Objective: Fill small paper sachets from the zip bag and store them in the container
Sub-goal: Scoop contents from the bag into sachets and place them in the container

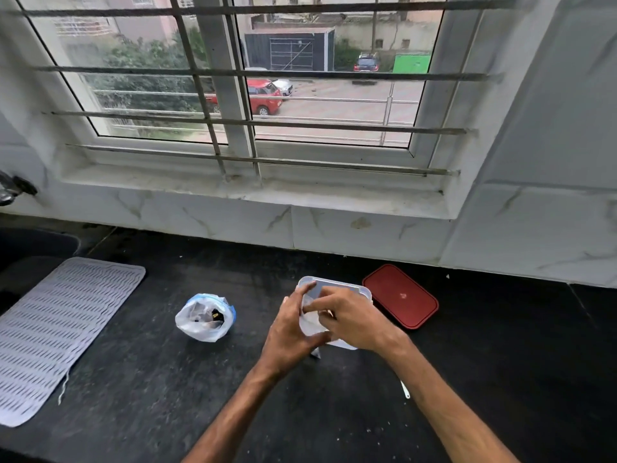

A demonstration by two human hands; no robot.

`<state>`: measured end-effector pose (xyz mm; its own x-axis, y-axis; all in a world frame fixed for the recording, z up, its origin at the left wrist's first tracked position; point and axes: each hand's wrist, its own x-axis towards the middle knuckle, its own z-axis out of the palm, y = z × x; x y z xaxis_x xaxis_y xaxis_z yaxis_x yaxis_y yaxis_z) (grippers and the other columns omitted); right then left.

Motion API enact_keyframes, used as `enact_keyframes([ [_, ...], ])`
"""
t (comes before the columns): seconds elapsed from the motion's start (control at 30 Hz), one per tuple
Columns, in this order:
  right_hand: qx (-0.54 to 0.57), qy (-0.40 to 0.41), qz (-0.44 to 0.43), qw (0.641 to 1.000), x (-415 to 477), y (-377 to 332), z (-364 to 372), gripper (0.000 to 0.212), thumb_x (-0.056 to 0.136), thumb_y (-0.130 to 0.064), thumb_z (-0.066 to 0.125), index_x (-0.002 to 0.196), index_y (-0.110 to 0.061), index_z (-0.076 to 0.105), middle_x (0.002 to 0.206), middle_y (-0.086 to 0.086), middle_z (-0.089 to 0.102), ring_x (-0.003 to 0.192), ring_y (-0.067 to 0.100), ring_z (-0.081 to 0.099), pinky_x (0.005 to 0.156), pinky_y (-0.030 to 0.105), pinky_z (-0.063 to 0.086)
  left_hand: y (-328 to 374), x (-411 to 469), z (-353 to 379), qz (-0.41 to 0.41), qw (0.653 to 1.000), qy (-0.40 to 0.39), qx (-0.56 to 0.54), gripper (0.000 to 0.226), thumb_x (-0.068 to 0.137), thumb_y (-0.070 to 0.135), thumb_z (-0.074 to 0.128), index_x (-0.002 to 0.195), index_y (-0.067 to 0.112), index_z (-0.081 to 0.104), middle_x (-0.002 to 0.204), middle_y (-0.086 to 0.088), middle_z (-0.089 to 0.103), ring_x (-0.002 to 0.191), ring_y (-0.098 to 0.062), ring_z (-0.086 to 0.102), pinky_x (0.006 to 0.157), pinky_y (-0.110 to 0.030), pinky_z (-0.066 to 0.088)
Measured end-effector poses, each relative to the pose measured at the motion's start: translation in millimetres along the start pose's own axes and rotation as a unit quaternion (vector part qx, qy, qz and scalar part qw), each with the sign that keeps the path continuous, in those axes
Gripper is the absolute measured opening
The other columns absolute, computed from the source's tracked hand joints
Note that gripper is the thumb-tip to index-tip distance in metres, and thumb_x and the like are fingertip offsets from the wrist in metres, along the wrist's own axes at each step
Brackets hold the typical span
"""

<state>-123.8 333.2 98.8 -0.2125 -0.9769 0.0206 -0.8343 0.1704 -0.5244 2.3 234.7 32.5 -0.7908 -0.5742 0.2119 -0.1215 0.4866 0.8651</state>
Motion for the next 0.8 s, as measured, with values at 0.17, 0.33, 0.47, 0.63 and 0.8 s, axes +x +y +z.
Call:
enact_keyframes([
  [0.17,-0.127,0.032,0.038,0.991,-9.7,-10.2,-6.7,0.030,0.091,-0.026,0.046,0.112,-0.037,0.065,0.099,-0.004,0.058,0.098,0.019,0.058,0.074,0.037,0.052,8.9,-8.8,9.6,0.024,0.997,0.069,0.000,0.041,0.076,0.027,0.074,0.112,0.034,0.058,0.104,0.012,0.067,0.097,-0.016,0.064,0.079,-0.042,0.055],
  [0.33,-0.176,0.029,0.060,0.982,-8.0,-24.9,-2.3,0.028,0.089,-0.041,0.048,0.107,-0.032,0.068,0.101,-0.005,0.067,0.095,0.020,0.065,0.075,0.033,0.048,13.1,-17.0,16.4,0.018,0.998,0.063,0.007,0.060,0.070,0.020,0.078,0.118,0.046,0.051,0.109,0.013,0.068,0.097,-0.008,0.067,0.081,-0.029,0.056],
  [0.47,-0.229,0.018,0.070,0.971,-3.6,-28.2,6.3,0.027,0.089,-0.038,0.050,0.110,-0.030,0.066,0.100,0.000,0.070,0.092,0.025,0.066,0.072,0.033,0.043,6.1,-21.3,11.7,0.007,0.996,0.082,0.034,0.056,0.072,0.021,0.076,0.120,0.039,0.054,0.109,0.015,0.069,0.096,-0.006,0.067,0.080,-0.032,0.056],
  [0.63,-0.053,-0.069,0.049,0.995,-3.3,-26.4,4.7,0.032,0.091,-0.058,0.042,0.104,-0.040,0.065,0.100,-0.011,0.069,0.093,0.015,0.063,0.079,0.037,0.051,-5.6,-25.5,-1.5,-0.014,0.991,0.125,0.054,0.038,0.075,0.023,0.076,0.106,0.035,0.058,0.095,0.014,0.071,0.085,-0.004,0.067,0.073,-0.029,0.054],
  [0.8,-0.073,-0.092,0.016,0.993,-2.8,-29.5,15.9,0.027,0.087,-0.053,0.061,0.106,-0.036,0.069,0.110,-0.012,0.063,0.098,0.012,0.059,0.077,0.033,0.051,-15.1,-30.9,-8.7,-0.023,0.992,0.115,0.049,0.041,0.068,0.026,0.082,0.101,0.033,0.058,0.091,0.019,0.069,0.077,-0.003,0.066,0.070,-0.026,0.054],
])
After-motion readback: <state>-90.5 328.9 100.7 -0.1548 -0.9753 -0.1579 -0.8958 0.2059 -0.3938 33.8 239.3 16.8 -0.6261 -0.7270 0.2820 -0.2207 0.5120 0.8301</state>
